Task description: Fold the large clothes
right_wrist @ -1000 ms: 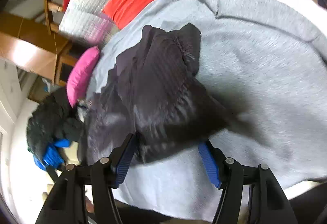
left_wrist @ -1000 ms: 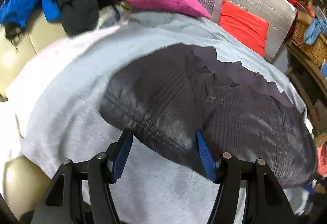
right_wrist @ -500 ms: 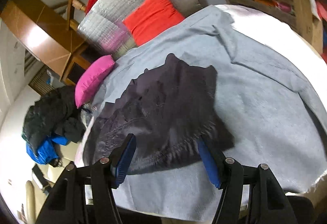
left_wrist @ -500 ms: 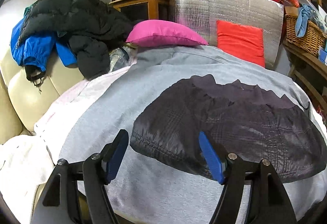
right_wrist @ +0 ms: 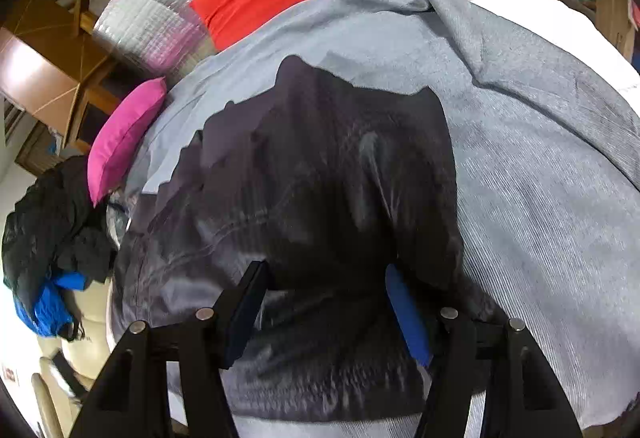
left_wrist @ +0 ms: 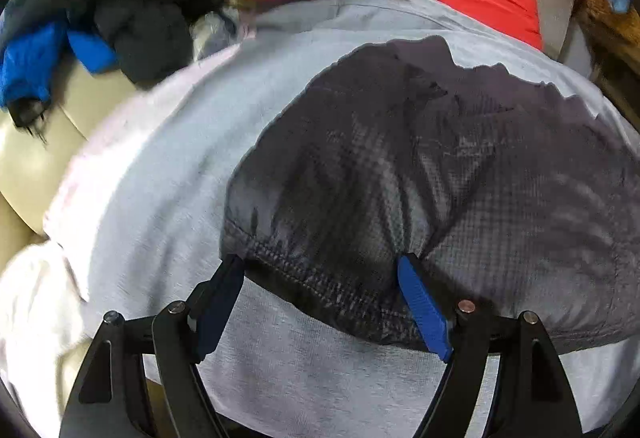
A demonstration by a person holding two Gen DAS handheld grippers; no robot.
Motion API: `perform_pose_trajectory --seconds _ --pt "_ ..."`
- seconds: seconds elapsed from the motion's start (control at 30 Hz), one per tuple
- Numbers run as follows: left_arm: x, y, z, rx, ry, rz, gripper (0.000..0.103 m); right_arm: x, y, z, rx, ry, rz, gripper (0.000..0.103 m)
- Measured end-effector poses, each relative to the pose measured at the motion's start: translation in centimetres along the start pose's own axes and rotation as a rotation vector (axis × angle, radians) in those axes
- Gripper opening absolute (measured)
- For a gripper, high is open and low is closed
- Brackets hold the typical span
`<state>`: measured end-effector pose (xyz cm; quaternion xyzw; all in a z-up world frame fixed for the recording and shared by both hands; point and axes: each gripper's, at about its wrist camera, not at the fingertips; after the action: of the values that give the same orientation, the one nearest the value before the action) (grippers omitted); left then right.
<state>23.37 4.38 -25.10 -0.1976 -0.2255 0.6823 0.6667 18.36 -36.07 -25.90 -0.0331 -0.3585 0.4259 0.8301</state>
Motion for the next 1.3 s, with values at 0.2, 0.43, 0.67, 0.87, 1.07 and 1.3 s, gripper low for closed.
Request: perform_pose_trajectory --seconds 0.2,0.43,0.67,0.87,1.07,1.3 --pt "2.1 -4.0 2.6 -0.128 -0.039 0.025 0.080 0.8 -2.4 3.2 -0.166 -0.100 0.024 0.063" --pt "1.4 -7.1 -5.5 -0.011 -0.179 -0.011 0.083 0.7 -6.3 -3.9 -0.011 0.047 0.012 0.038" --pt "1.7 -6.6 -3.1 -0.097 -0.131 0.032 0.083 0.1 -6.5 -3.2 -0.059 0.017 -0.003 0.039" --pt "-1.5 -4.8 -3.9 -0.090 -0.117 -0.140 0.086 2.4 -2.7 0.4 -0.157 -0.046 0.104 0.081" --pt "-1.8 -3.8 -1.3 -0.119 -0.123 -0.146 0.087 4.3 -0.2 -1.8 -0.076 0.113 0.221 0.081" --pt "-1.5 -1.5 5.7 -0.272 -0.039 -0.073 0.087 5.3 4.2 4.3 -0.255 0.036 0.247 0.081"
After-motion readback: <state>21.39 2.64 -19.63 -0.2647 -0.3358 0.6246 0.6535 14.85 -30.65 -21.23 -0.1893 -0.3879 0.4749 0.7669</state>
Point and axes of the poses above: each gripper's, at about its wrist camera, not at the fingertips, and z roughly against the way its jaws point, x to its left, y to its underside, and after that the axes turned 3 degrees about x, right-handed
